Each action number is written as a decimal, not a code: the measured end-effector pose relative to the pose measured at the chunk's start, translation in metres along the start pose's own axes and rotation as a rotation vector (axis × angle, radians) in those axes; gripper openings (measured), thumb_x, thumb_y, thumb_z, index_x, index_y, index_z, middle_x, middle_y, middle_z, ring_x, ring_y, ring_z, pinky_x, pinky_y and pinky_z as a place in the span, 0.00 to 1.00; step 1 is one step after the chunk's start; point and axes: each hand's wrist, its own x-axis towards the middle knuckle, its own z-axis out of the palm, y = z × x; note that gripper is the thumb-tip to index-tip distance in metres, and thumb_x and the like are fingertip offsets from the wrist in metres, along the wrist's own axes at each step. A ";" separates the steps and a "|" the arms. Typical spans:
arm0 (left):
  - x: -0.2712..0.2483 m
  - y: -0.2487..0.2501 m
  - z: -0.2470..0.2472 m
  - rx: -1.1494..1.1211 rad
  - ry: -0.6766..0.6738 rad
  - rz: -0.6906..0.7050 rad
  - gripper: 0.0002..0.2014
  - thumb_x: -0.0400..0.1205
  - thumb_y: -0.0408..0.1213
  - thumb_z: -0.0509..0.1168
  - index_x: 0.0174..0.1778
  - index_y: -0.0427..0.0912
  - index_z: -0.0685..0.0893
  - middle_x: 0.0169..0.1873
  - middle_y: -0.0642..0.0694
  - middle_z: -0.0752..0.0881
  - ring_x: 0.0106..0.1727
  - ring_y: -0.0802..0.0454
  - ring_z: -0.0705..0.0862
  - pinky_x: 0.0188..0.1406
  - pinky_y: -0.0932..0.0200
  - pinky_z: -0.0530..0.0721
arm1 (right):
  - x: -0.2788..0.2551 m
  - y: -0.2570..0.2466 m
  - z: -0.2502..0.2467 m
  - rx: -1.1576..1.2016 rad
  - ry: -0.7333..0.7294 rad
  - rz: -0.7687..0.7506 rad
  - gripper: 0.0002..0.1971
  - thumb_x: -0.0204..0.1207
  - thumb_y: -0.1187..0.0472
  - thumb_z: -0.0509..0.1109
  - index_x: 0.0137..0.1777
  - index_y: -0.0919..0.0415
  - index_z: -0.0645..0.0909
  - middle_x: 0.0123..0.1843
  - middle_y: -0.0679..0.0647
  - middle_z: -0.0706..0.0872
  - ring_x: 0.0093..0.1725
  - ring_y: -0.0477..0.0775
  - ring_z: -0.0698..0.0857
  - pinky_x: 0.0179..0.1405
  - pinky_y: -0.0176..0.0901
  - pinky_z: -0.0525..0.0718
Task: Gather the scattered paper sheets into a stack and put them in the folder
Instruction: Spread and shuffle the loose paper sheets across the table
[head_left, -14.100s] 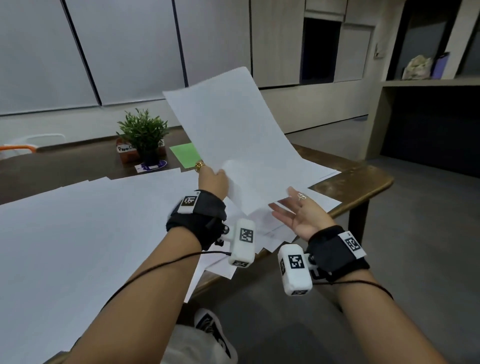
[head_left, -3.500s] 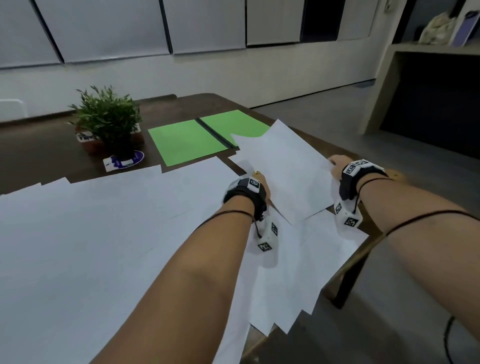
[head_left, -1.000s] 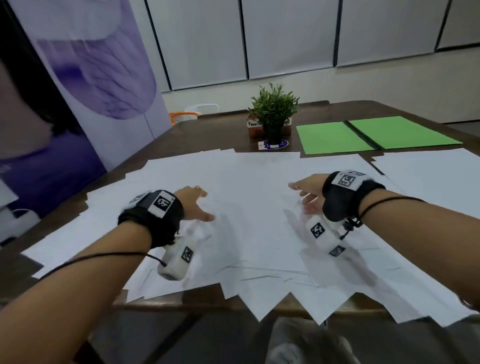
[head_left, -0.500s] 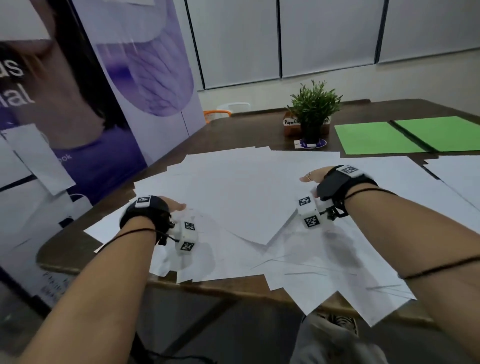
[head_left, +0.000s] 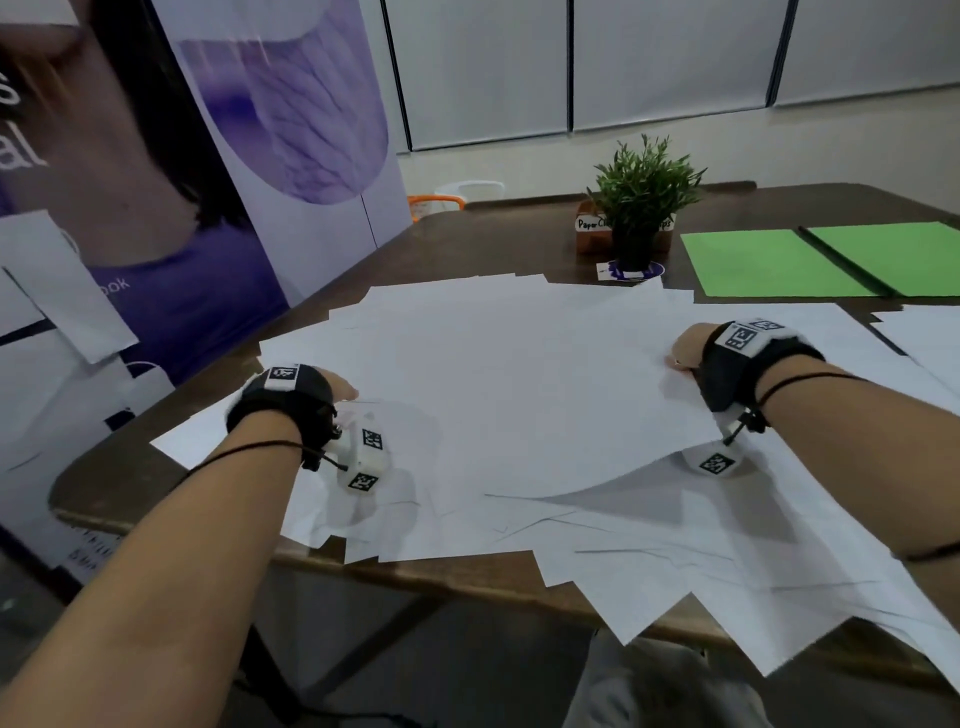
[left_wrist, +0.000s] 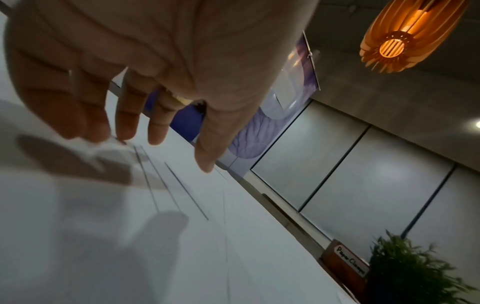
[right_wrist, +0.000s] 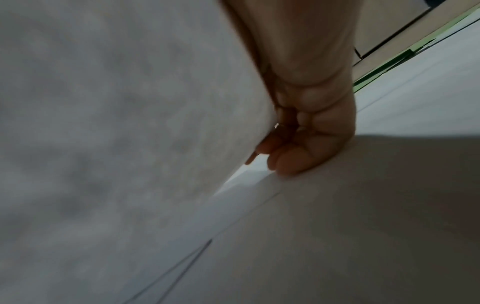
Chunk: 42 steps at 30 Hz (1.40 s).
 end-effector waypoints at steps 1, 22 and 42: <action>-0.017 0.007 -0.003 -0.064 -0.007 -0.023 0.23 0.84 0.47 0.61 0.72 0.38 0.74 0.73 0.41 0.73 0.75 0.43 0.70 0.78 0.50 0.63 | 0.011 0.004 0.003 -0.048 -0.029 0.000 0.31 0.41 0.51 0.69 0.52 0.48 0.78 0.65 0.56 0.78 0.63 0.60 0.81 0.65 0.49 0.80; -0.067 0.033 0.004 -0.180 0.028 -0.035 0.34 0.82 0.56 0.60 0.78 0.37 0.65 0.73 0.39 0.74 0.72 0.40 0.74 0.72 0.53 0.71 | 0.013 -0.007 0.029 1.256 -0.011 0.114 0.07 0.81 0.59 0.66 0.44 0.62 0.74 0.30 0.53 0.84 0.28 0.47 0.82 0.25 0.32 0.74; -0.059 0.043 0.020 -0.132 0.201 0.020 0.20 0.82 0.46 0.65 0.66 0.38 0.79 0.67 0.38 0.80 0.67 0.41 0.78 0.67 0.55 0.73 | 0.028 -0.023 0.036 0.830 0.020 0.008 0.33 0.60 0.35 0.78 0.65 0.45 0.80 0.48 0.44 0.88 0.50 0.52 0.83 0.66 0.43 0.78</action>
